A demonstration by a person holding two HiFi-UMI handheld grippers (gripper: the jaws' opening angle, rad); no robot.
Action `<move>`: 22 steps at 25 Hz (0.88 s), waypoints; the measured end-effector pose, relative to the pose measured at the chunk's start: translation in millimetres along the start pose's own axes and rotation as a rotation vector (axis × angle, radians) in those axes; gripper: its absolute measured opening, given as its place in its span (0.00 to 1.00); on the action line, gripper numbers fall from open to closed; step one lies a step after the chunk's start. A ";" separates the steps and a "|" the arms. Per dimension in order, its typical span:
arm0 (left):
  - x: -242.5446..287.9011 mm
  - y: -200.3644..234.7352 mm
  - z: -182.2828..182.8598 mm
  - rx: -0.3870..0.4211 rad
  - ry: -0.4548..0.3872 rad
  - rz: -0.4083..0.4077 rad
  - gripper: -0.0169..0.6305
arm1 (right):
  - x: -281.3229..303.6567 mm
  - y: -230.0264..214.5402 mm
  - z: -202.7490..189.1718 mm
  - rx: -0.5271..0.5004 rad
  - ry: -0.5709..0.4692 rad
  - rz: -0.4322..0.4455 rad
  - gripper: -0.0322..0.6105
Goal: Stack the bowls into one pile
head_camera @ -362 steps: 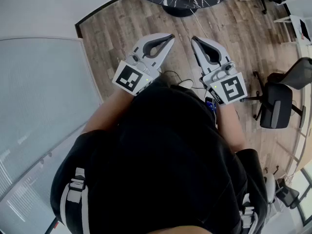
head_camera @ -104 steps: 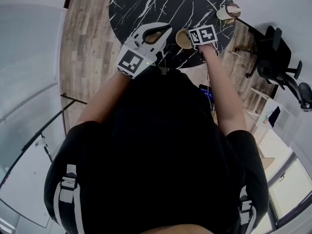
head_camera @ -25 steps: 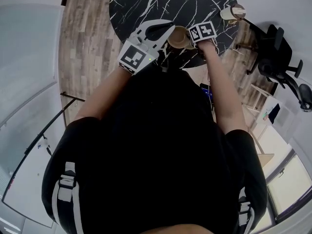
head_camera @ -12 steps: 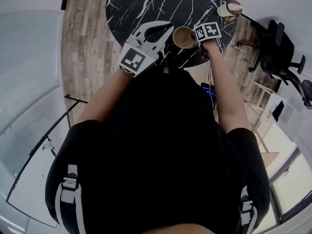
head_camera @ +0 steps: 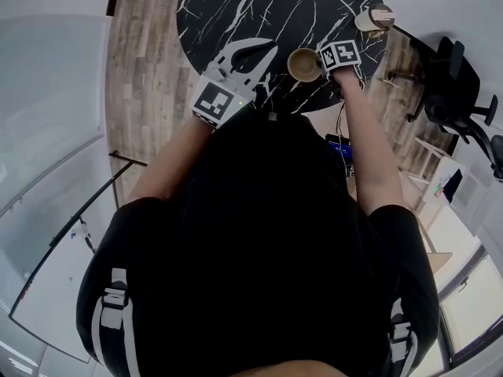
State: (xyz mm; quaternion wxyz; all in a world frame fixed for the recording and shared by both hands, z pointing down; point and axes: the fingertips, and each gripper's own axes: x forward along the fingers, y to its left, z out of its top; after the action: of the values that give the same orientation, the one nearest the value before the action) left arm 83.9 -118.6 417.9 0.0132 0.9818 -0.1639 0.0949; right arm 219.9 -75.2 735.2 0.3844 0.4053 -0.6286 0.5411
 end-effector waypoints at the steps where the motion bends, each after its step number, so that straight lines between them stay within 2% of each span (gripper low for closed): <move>1: 0.3 0.0 -0.4 -0.001 0.000 0.000 0.03 | -0.9 -0.4 0.4 -0.002 -0.005 0.002 0.11; 14: 15.6 -10.5 5.0 0.012 -0.006 -0.044 0.03 | -39.6 -11.0 8.9 0.023 -0.133 0.021 0.14; 22: 24.8 -16.7 14.1 0.013 -0.011 -0.074 0.03 | -103.3 30.1 43.2 -0.039 -0.389 0.116 0.14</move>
State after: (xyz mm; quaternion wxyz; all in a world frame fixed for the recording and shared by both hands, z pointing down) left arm 114.9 -111.6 408.8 0.0096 0.9878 -0.1269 0.0898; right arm 228.9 -105.8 623.8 0.2316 0.4580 -0.7235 0.4617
